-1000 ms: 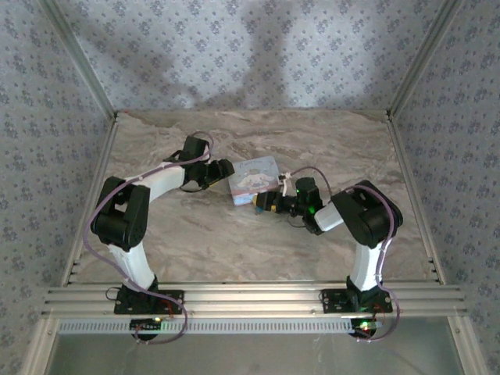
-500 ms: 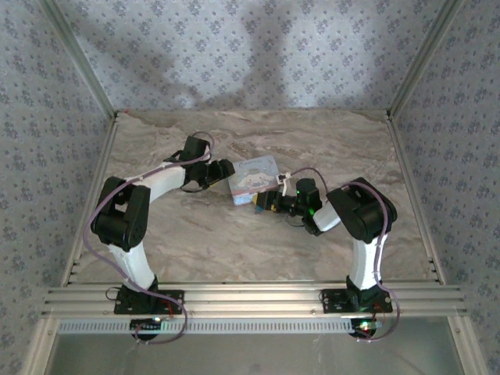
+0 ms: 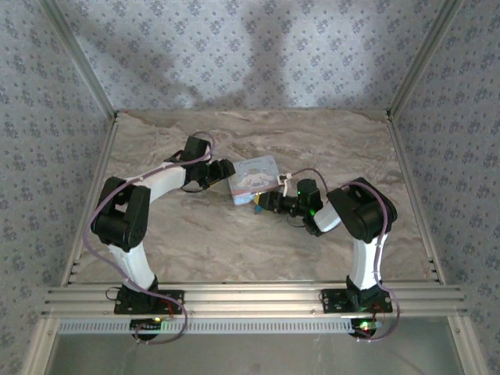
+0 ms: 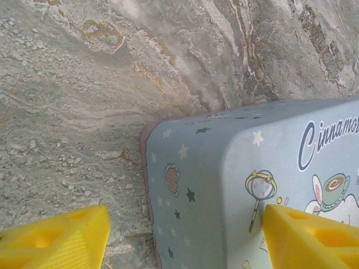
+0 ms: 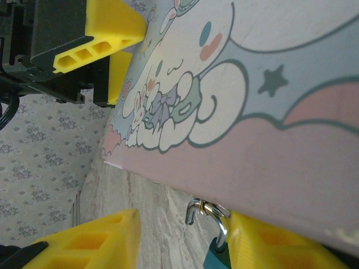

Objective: Unlock a padlock with a key

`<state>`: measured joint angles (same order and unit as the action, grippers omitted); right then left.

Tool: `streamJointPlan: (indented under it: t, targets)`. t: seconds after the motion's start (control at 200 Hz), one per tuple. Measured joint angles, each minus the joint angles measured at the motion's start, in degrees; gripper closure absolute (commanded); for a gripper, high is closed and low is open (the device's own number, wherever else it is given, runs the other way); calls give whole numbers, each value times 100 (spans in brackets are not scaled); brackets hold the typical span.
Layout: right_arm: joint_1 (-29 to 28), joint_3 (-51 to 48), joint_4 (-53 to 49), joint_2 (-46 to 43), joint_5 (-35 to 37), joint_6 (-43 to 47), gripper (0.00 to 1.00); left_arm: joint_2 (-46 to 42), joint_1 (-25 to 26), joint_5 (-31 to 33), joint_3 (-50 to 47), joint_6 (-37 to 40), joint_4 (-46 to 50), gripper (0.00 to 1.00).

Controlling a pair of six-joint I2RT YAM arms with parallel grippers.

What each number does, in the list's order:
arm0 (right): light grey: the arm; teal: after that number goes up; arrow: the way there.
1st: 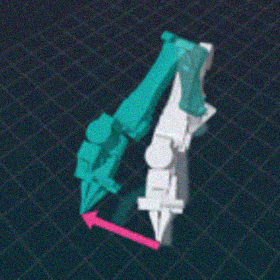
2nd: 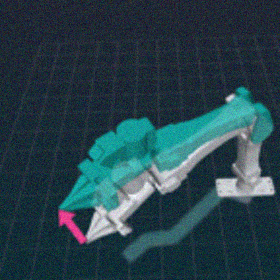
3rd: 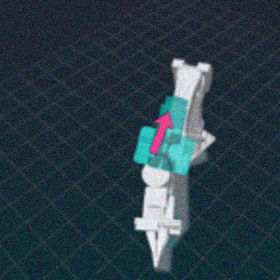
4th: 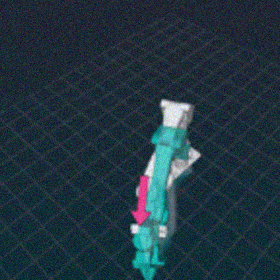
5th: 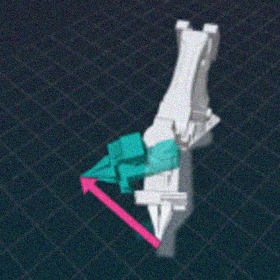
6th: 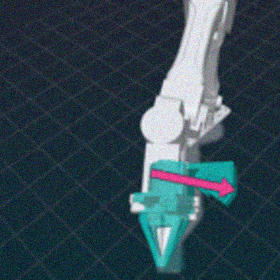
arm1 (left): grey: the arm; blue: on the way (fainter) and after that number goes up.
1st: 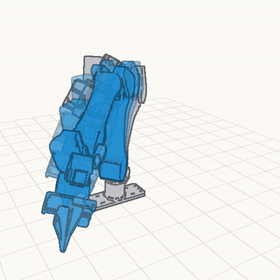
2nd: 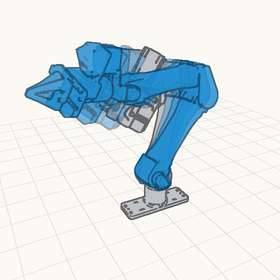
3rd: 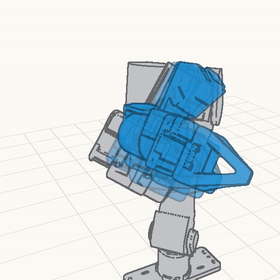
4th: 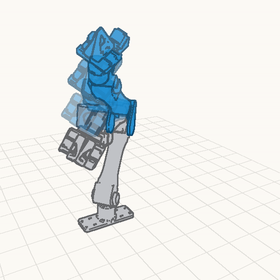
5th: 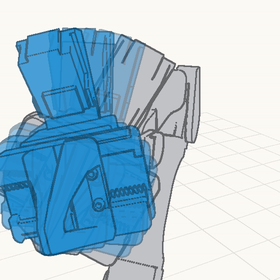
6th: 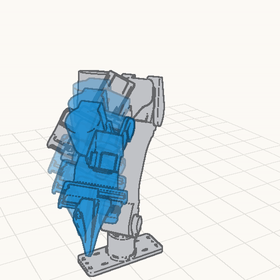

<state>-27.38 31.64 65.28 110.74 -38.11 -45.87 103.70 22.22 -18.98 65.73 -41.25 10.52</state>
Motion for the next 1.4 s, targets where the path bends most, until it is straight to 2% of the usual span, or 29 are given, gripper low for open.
streamJointPlan:
  t: [0.68,1.174,1.399]
  targets:
    - [52,-15,-243,31,17,-129,75,-11,9,37,0,0,17,29]
    - [85,-55,-396,33,33,-151,95,-22,9,59,0,0,31,29]
    - [90,-63,-393,33,35,-201,98,-122,52,107,-98,0,37,29]
